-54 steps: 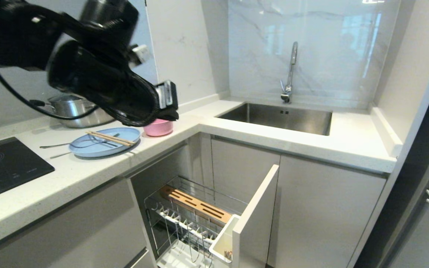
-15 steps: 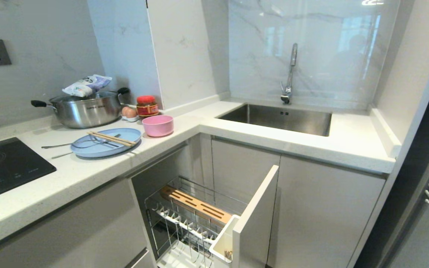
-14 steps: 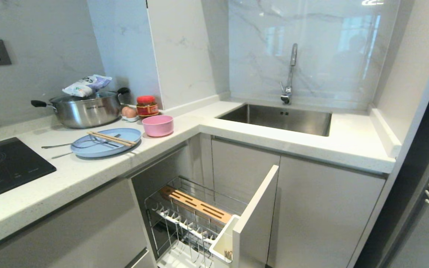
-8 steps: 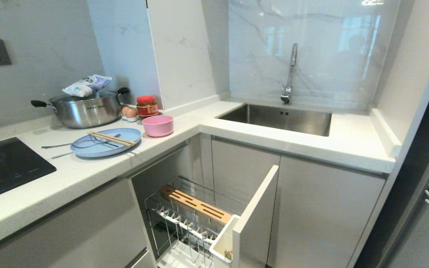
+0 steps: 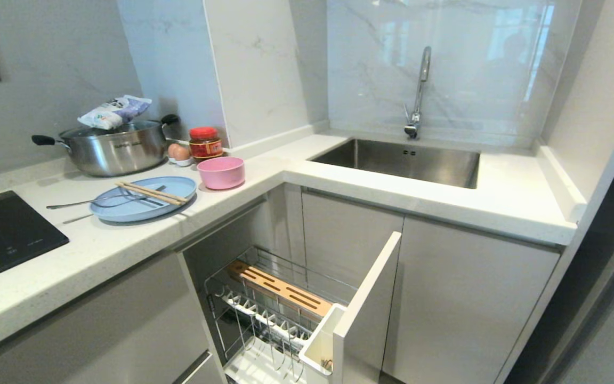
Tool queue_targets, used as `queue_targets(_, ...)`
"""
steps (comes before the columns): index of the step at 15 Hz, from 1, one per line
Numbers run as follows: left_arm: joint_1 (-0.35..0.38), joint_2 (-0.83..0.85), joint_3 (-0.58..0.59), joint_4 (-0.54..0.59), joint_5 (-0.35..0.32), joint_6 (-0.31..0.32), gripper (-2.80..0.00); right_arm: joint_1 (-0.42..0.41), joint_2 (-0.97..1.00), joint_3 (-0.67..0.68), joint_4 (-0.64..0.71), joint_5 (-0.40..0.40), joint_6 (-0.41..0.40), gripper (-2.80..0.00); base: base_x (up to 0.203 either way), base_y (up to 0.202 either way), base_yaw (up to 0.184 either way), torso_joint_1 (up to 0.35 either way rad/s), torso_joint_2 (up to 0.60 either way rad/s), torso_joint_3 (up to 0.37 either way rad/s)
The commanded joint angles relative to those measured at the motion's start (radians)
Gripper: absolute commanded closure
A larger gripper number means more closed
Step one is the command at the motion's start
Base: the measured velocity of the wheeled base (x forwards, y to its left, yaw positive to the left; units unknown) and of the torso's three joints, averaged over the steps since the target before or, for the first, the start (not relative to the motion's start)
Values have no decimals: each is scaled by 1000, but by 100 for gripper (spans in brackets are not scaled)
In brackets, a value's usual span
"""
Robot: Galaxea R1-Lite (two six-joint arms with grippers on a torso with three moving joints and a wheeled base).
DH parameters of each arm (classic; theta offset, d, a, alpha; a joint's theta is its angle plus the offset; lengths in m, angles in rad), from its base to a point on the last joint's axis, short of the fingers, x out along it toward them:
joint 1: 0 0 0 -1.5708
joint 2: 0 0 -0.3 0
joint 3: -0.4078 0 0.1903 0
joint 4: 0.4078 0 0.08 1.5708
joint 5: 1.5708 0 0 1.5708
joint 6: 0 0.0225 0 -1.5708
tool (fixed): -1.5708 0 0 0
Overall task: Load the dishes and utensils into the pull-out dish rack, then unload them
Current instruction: Pick up the chopsticks and place it in the cupboard
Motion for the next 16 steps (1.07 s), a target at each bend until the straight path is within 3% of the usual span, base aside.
queue_targets(1, 0, 2, -1, 0, 0, 0, 0, 0, -4, 0, -1, 0, 1, 0, 0, 0, 0, 2, 2, -203)
queue_targets(16, 0, 2, 0, 1, 0, 1, 0, 0, -4, 0, -1, 0, 1, 0, 0, 0, 0, 3, 2, -198)
